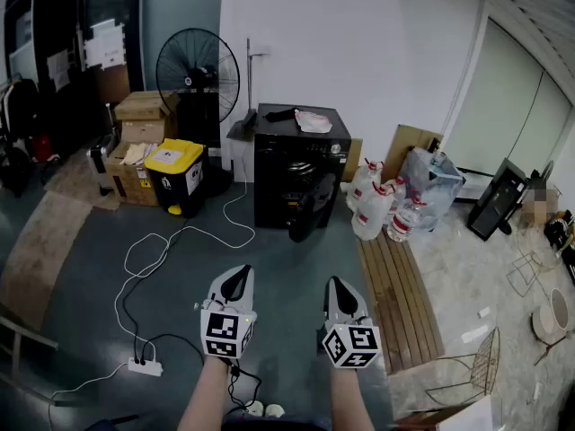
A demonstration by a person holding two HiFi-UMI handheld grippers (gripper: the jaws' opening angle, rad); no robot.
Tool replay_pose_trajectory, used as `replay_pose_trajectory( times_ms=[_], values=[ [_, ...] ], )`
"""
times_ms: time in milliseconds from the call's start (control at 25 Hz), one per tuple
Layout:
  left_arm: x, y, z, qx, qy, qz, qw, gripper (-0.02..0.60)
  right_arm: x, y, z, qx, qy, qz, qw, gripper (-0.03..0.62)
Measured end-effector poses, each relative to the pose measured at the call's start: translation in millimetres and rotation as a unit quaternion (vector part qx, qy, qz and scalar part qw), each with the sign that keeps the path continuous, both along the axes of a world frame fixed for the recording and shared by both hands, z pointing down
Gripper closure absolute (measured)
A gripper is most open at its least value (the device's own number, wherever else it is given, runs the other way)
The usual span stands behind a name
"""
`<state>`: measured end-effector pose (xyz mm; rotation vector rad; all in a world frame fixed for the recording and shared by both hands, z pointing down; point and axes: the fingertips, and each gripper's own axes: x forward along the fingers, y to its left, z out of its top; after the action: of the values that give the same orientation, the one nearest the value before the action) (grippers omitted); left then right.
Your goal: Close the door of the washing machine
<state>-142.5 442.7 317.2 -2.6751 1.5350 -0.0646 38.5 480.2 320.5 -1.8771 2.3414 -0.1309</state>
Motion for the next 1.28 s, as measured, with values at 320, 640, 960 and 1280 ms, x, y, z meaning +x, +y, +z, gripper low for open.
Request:
replay_pose_trajectory(
  times_ms=[320, 640, 960, 1280],
  values=[
    [-4.5, -0.4, 2.0, -0.002, -0.001, 0.0, 1.0, 0.575, -5.7, -0.1, -0.2, 0.0, -0.004, -0.002, 1.0, 0.585],
    [-0.6, 2.5, 10.5, -0.009, -0.003, 0.004, 0.9999, 0.575, -4.0, 1.9, 10.7, -0.012, -0.016, 0.003, 1.0, 0.585],
    [6.4, 6.2, 32.2, -0.036, -0.005, 0.014, 0.9993, 0.575, -5.8, 4.6, 25.6, -0.025, -0.012, -0.005, 1.0, 0.583],
    [10.8, 4.1, 52.3, -0.059, 0.001, 0.005, 0.9983, 0.574, -5.1, -0.5, 36.1, -0.029, -0.005, -0.022, 0.999, 0.584]
  ],
)
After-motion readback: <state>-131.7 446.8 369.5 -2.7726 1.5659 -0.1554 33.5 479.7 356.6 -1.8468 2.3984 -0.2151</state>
